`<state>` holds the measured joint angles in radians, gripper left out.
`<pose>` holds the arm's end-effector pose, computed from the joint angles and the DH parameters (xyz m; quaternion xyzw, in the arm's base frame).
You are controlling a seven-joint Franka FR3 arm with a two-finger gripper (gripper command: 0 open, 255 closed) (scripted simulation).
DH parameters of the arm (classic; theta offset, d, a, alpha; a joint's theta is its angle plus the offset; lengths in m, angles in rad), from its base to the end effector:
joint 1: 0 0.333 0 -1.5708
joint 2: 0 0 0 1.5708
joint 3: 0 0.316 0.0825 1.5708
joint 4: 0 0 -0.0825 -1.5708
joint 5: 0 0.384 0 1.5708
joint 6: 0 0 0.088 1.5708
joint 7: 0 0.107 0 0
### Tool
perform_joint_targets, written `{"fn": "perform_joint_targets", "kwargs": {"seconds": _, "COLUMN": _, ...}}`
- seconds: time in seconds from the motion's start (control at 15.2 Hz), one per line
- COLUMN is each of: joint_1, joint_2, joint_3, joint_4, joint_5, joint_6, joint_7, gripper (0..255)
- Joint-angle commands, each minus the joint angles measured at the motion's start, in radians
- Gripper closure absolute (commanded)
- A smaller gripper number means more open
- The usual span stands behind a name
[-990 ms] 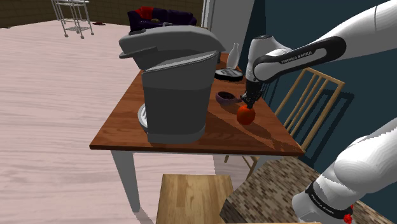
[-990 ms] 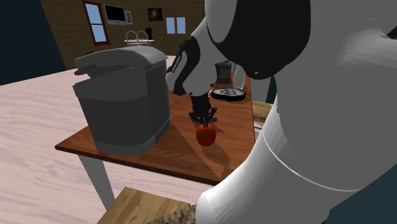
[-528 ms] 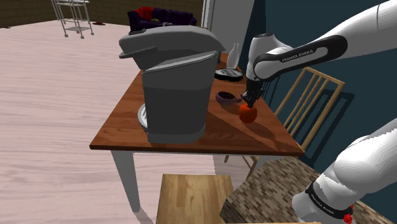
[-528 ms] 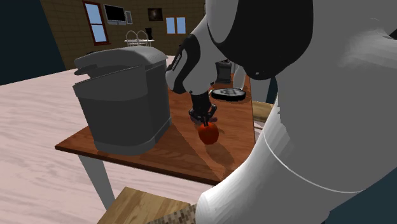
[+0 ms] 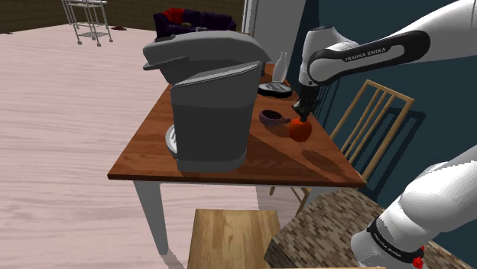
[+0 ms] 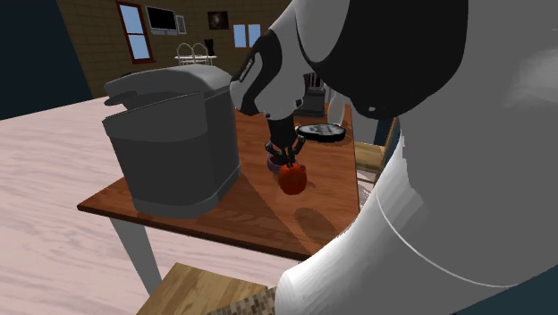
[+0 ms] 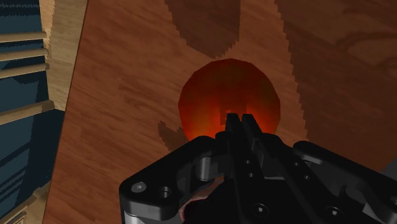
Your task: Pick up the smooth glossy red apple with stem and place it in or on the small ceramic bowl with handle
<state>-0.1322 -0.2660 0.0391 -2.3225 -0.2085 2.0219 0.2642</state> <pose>0.4564 -0.0541 0.4444 0.9864 -0.1311 -0.0092 0.0991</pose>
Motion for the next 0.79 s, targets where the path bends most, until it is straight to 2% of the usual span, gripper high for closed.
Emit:
{"fn": "perform_joint_targets", "kwargs": {"seconds": 0.0, "joint_1": 0.001, "joint_2": -0.008, "joint_3": 0.001, "joint_4": 0.022, "joint_5": 0.004, "joint_6": -0.030, "joint_7": -0.005, "gripper": 255}}
{"fn": "perform_joint_targets", "kwargs": {"seconds": 0.73, "joint_1": 0.004, "joint_2": -0.039, "joint_3": 0.002, "joint_4": 0.141, "joint_5": 0.016, "joint_6": -0.177, "joint_7": -0.034, "gripper": 255}}
